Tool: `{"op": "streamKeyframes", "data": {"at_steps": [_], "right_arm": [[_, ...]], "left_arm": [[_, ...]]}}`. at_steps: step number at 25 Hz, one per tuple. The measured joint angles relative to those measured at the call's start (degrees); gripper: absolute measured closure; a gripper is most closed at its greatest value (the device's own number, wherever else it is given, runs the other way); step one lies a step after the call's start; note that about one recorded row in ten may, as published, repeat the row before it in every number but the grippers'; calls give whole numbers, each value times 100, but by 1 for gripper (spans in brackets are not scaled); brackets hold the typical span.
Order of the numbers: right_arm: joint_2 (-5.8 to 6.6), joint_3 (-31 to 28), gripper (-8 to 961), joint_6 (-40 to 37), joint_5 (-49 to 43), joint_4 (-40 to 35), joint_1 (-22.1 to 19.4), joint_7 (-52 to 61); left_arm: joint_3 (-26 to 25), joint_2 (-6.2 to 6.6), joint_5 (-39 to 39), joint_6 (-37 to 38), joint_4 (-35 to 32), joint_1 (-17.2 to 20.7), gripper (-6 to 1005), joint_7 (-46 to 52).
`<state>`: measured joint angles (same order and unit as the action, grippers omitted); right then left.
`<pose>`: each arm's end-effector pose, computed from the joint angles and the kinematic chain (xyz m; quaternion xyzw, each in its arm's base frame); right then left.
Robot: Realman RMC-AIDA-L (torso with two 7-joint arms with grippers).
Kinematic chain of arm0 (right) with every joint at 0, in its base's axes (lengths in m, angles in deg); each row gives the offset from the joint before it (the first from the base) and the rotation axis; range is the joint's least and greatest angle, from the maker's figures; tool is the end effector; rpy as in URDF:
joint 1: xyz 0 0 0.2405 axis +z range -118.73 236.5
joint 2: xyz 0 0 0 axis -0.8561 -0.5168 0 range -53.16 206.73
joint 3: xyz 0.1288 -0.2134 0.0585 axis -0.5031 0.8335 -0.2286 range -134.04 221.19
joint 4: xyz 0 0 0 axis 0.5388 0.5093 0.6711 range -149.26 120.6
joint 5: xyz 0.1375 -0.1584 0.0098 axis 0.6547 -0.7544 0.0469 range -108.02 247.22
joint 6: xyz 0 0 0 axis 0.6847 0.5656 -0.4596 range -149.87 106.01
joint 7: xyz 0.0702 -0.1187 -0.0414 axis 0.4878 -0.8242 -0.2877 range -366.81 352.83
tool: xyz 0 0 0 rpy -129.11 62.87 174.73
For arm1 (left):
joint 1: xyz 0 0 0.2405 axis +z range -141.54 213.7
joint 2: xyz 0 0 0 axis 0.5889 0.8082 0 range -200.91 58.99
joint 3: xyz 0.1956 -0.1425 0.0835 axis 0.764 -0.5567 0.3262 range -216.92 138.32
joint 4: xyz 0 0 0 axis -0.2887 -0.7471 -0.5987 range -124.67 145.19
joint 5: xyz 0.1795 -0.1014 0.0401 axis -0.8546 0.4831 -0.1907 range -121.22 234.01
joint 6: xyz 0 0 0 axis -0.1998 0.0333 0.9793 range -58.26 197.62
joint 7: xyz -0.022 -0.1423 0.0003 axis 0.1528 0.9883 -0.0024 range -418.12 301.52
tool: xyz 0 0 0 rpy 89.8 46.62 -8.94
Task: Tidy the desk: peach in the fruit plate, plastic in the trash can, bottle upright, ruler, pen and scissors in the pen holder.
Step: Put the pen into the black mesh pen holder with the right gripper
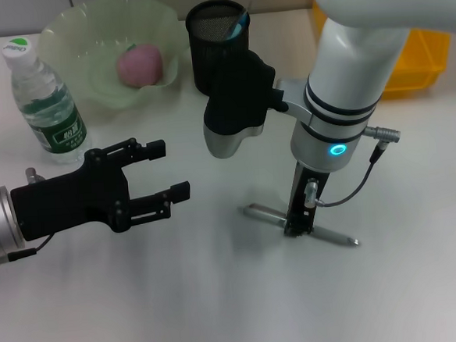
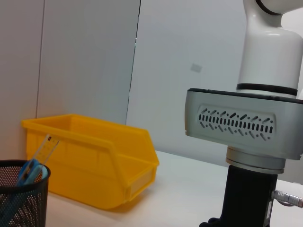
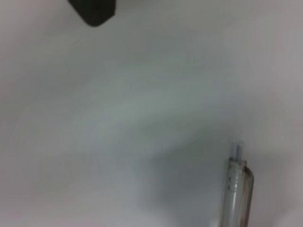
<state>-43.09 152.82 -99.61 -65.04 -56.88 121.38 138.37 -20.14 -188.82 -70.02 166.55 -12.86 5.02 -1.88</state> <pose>0.1257 0.3538 -0.1163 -0.9310 0.1446 -0.3329 0.0395 -0.2817 0.2958 -0.0129 -0.9324 -0.1442 -0.3026 0.1350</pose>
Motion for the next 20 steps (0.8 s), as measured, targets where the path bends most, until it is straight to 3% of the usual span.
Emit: {"op": "streamKeyframes", "data": {"at_steps": [13,20], "right_arm": [[23,-170,835,-16,-1,-112,-100,-108],[66,-1397,836,-178,-390,-653,-516,-395]], "left_arm": [[-2,7,35,7,0,-22,215,6],[-9,43,177,41,0,-11,215,13]]}}
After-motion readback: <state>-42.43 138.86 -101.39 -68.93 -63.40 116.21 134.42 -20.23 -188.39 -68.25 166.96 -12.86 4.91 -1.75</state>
